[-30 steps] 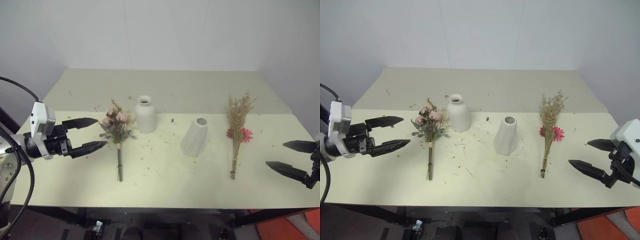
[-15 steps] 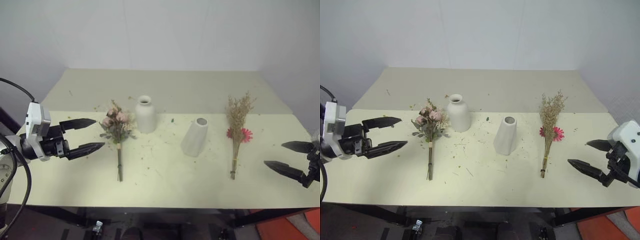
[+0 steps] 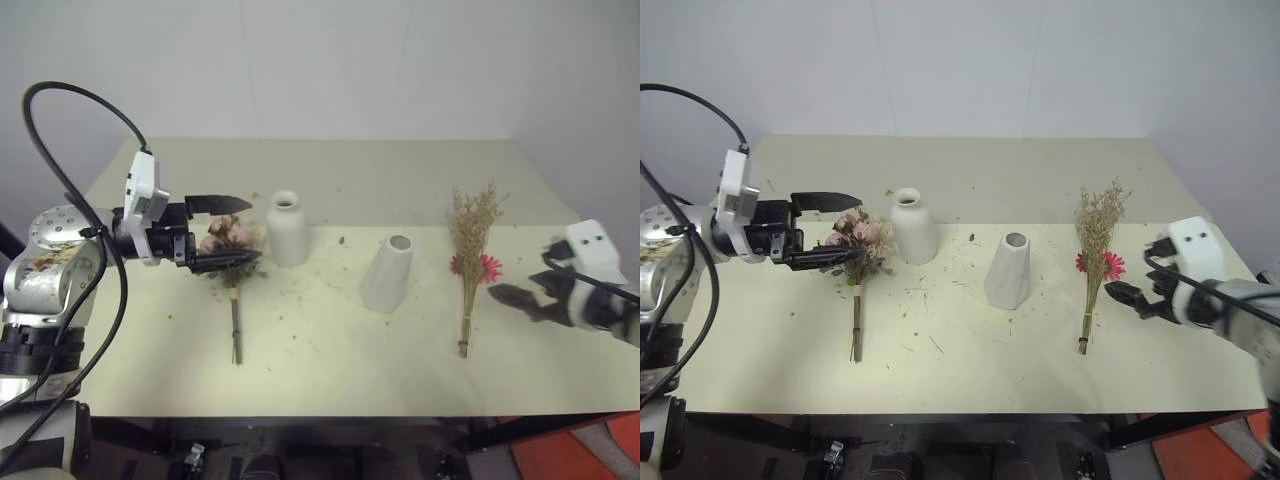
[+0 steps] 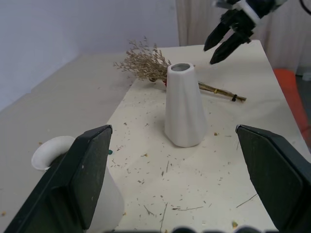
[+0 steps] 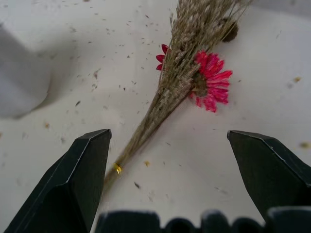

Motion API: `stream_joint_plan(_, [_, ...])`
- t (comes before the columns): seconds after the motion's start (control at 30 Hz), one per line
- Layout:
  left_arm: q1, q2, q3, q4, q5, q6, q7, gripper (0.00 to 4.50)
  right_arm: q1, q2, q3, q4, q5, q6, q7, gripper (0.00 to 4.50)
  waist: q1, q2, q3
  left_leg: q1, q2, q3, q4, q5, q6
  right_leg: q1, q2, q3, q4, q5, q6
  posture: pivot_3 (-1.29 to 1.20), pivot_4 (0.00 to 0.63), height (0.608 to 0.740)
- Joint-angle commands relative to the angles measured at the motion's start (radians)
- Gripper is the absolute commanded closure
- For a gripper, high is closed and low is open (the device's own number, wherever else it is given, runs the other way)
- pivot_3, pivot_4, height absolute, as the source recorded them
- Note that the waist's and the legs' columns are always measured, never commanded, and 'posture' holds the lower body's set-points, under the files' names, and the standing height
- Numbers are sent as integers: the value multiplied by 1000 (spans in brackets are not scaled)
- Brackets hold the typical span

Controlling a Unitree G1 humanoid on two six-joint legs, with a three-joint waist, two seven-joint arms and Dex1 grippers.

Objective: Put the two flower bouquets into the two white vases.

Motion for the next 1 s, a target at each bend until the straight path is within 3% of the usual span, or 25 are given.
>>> stream_joint_plan(0.03, [-35, -8, -5, 31, 21, -47, -35, 44, -86, 37, 21, 66, -33, 39, -53, 0, 4, 0, 0, 0, 0, 0, 0, 0, 0, 0, 0, 0, 0, 0, -1, 0, 150, 740])
stream_joint_plan(0.53, [38, -36, 17, -2, 38, -71, -25, 44, -221, 161, 130, 351, -145, 7, -109, 0, 3, 0, 0, -1, 0, 0, 0, 0, 0, -1, 0, 0, 1, 2, -2, 0, 150, 740])
stream_joint_plan(0.67, [49, -34, 21, -15, 36, -68, -16, 0, -259, 177, 133, 408, -167, -18, -111, 895, 1, 0, 0, -1, 0, 0, 0, 0, 0, -1, 0, 0, 1, 2, -2, 0, 150, 740])
stream_joint_plan(1.0, [64, -33, 26, -44, 28, -53, 6, 0, -296, 185, 147, 445, -190, -9, -112, 4480, 3, 0, 0, -1, 0, 0, 0, 0, 0, -1, 0, 0, 1, 2, -2, 0, 150, 740])
